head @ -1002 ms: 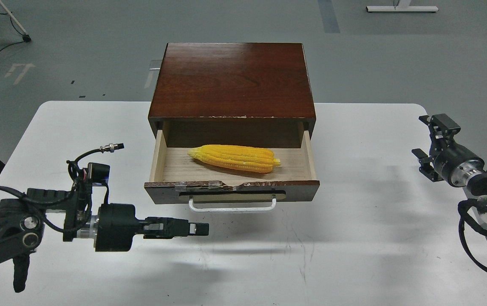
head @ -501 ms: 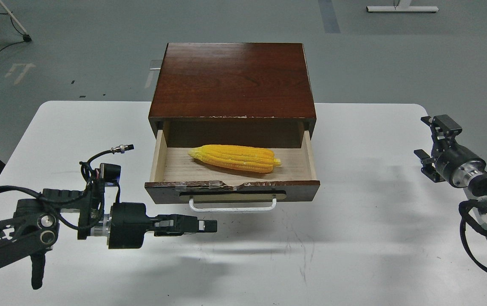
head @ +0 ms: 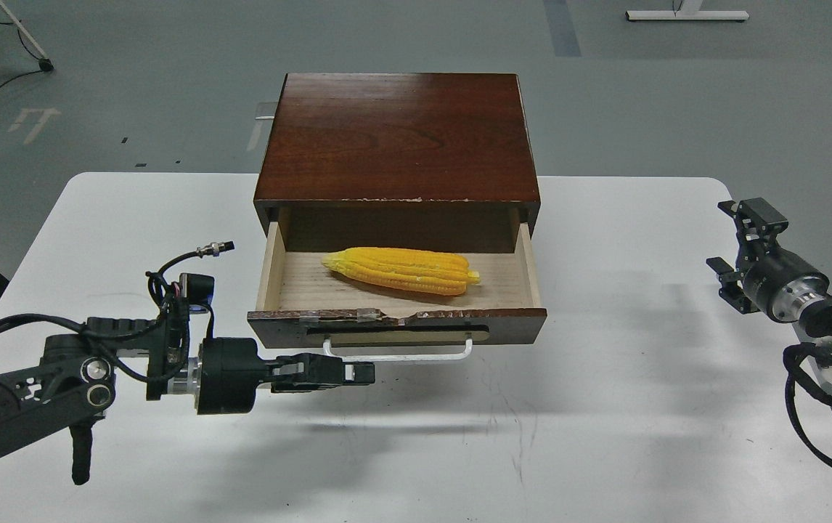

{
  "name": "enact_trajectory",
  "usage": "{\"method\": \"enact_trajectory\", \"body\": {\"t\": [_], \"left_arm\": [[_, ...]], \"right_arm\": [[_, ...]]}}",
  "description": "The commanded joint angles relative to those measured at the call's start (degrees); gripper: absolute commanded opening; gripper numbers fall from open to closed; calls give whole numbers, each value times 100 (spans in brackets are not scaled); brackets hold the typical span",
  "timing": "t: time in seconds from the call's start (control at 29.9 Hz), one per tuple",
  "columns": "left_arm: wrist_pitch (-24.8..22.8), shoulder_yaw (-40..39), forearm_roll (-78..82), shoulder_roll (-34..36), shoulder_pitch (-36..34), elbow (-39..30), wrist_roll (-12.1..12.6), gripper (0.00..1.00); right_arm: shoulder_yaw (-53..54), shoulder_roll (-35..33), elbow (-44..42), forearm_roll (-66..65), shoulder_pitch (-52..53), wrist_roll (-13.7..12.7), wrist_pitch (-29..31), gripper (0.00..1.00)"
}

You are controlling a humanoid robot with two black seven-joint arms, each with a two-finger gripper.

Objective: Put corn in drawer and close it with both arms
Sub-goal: 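Move the left gripper down to the drawer front near the handle, then push the drawer front with the left gripper into the cabinet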

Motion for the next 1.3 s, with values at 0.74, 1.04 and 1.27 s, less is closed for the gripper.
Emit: {"method": "enact_trajectory", "body": {"t": [0.74,1.04,1.27], "left_arm": [[0,-185,1,-671,-394,762,0,14],[0,-194,-8,-828,-561,1025,0,15],[0,-194,-8,-1013,-710,1333,0,16]], "right_arm": [[-79,-6,-183,-1,9,-2,26,100],[-79,-42,-192,-18,26,-10,35,100],[-79,-77,-183,-54,44,-2,44,99]]}}
